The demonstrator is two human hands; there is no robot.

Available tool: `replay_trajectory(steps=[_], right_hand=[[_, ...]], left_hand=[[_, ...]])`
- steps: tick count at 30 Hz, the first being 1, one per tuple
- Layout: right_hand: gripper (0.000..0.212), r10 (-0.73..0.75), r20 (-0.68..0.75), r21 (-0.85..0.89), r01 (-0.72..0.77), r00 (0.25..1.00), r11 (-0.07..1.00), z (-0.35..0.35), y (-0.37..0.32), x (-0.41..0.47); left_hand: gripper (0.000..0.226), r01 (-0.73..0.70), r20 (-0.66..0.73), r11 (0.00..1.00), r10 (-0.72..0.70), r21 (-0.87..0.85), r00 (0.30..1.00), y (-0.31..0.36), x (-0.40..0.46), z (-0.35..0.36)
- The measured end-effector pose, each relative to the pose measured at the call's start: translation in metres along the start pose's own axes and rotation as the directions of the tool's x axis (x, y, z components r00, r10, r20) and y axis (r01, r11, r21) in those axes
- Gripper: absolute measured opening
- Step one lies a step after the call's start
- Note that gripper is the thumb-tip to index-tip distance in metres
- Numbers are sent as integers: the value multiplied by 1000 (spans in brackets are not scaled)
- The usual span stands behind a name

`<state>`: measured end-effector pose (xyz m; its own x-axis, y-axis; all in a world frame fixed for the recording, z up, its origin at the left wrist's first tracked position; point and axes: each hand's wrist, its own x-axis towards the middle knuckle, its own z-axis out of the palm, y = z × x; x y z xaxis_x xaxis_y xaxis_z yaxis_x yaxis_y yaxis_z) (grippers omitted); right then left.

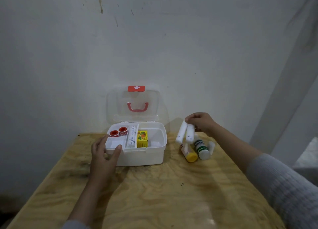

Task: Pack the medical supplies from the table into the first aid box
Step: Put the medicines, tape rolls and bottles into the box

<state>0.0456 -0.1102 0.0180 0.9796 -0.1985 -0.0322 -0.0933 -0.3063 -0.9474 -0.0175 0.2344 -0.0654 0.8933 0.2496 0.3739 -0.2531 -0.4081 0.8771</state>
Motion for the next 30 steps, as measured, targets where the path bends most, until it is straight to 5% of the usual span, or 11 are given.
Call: replay_trajectory(steps=[7, 15, 23, 30], right_hand=[[6, -30, -116, 129, 45, 993, 991, -30, -18, -18], [8, -225, -185, 166, 256, 957, 952, 27, -61, -32], [10, -367, -224, -153, 339, 903, 928, 94, -50, -21], [17, -353, -90, -444, 280, 931, 851, 118, -34, -15]], left_hand=[[56, -8, 13, 1000, 8, -16, 1000, -1, 1, 1], [58, 18, 34, 1000, -18, -2, 999, -2, 0, 2], [57, 35, 28, 999, -35, -2, 999, 5, -1, 1], [59, 28, 22, 1000, -28, 0, 999, 5, 0, -1]])
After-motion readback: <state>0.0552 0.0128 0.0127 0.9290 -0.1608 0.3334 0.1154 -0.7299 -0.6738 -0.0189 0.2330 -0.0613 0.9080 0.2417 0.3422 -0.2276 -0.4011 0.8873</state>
